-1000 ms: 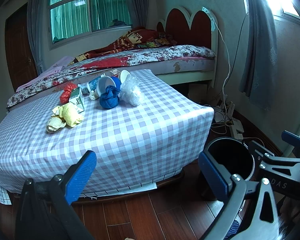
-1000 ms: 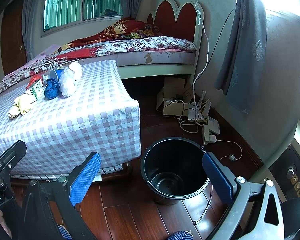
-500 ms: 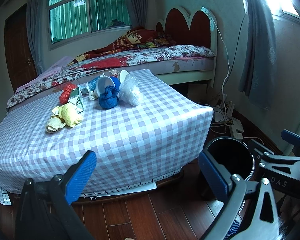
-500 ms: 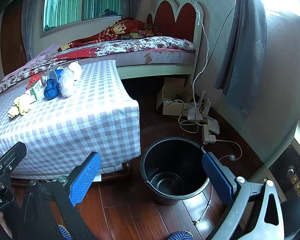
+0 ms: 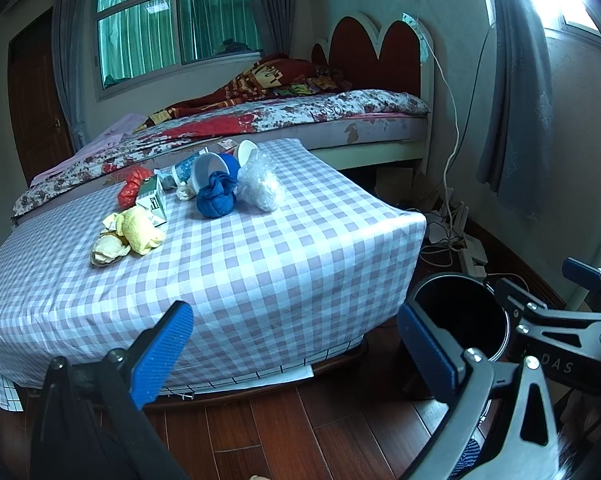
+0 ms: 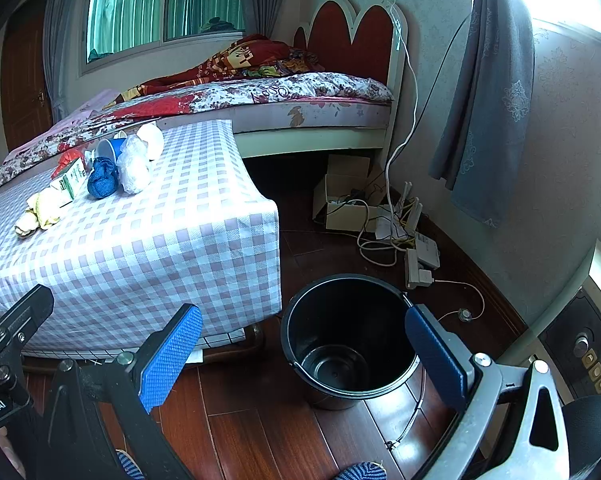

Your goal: Collect trash

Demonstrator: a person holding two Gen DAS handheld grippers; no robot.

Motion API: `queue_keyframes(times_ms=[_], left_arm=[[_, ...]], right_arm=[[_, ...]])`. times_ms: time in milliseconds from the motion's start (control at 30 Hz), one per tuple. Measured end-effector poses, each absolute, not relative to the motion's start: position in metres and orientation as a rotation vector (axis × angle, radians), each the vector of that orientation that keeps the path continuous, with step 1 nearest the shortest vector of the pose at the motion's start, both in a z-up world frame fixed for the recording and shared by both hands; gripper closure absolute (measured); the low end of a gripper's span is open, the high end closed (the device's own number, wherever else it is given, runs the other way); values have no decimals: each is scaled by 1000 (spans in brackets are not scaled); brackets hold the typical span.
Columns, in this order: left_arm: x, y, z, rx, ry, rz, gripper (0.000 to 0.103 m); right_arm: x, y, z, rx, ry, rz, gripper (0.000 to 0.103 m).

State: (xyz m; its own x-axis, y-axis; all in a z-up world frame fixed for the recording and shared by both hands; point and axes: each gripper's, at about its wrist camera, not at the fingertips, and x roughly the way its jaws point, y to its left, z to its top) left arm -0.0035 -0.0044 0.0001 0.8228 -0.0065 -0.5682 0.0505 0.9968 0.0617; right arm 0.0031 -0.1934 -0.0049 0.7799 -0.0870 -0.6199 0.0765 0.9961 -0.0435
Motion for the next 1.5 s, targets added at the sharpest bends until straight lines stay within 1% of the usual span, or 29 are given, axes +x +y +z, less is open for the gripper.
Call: queue_keyframes(times_ms=[1167,1333,1500], left_arm=[[-5,-2,-1,72,594,-26,1],[0,11,-2,78,591,9,1],[11,42,-2,44,590,38,1]], right_arm=[[2,-188,-2,-21,650,-78,1],[5,-180,-3,-29,650,-32,1],[19,-155,-2,-44,649,82,1]])
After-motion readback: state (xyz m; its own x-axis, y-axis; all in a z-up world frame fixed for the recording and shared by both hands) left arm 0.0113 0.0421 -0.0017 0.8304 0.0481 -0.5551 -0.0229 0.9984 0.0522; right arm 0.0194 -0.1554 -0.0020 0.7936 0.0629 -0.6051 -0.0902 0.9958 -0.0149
